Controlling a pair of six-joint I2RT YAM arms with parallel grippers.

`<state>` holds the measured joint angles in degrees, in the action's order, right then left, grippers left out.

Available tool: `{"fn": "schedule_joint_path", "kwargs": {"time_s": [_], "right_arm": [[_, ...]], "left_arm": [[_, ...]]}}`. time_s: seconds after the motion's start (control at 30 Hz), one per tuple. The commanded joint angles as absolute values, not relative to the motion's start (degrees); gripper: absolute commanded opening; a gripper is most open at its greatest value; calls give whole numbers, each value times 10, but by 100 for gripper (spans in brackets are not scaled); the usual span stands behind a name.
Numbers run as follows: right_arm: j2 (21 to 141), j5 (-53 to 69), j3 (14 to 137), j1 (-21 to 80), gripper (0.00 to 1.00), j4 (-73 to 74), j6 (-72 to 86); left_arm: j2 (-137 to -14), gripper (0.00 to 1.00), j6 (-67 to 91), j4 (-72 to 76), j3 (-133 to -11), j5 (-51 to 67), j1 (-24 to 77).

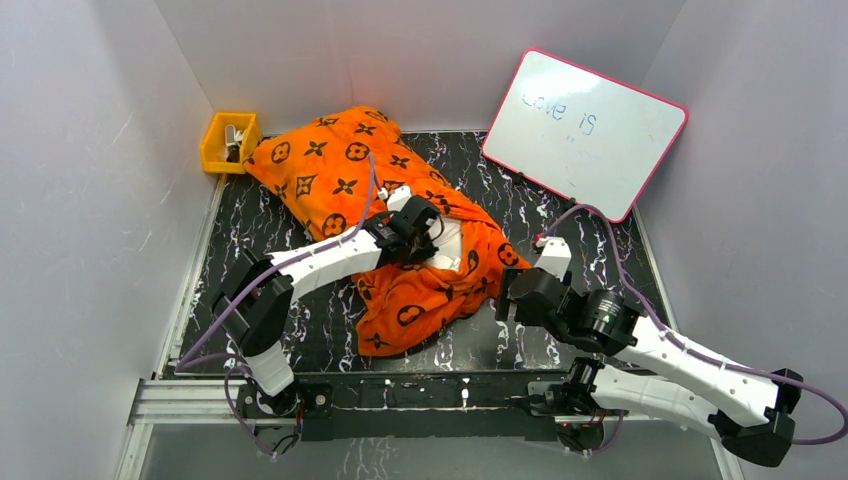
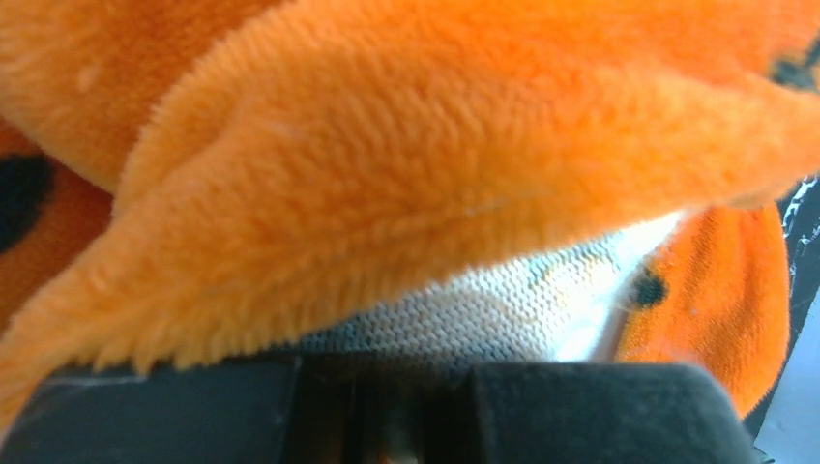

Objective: Remove the pillowcase from the pillow
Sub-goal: Remove the pillow from the pillowcase.

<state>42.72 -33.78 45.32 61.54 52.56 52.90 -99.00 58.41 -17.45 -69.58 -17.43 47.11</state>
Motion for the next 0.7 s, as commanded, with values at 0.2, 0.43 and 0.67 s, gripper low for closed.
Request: {"fn": "schedule_joint_path", "kwargs": {"time_s": [0.2,0.43,0.67], "right_arm": [[519,-351,553,619,95,306,335],[625,-253,578,618,93,170,263],[697,-263,540,616,94,39,242]], "left_arm": [[-970,0,460,-251,-786,-240,449],[-942,0,458,-263,-817,-228,441],[-926,0,462,-263,-830,-206,428]]}}
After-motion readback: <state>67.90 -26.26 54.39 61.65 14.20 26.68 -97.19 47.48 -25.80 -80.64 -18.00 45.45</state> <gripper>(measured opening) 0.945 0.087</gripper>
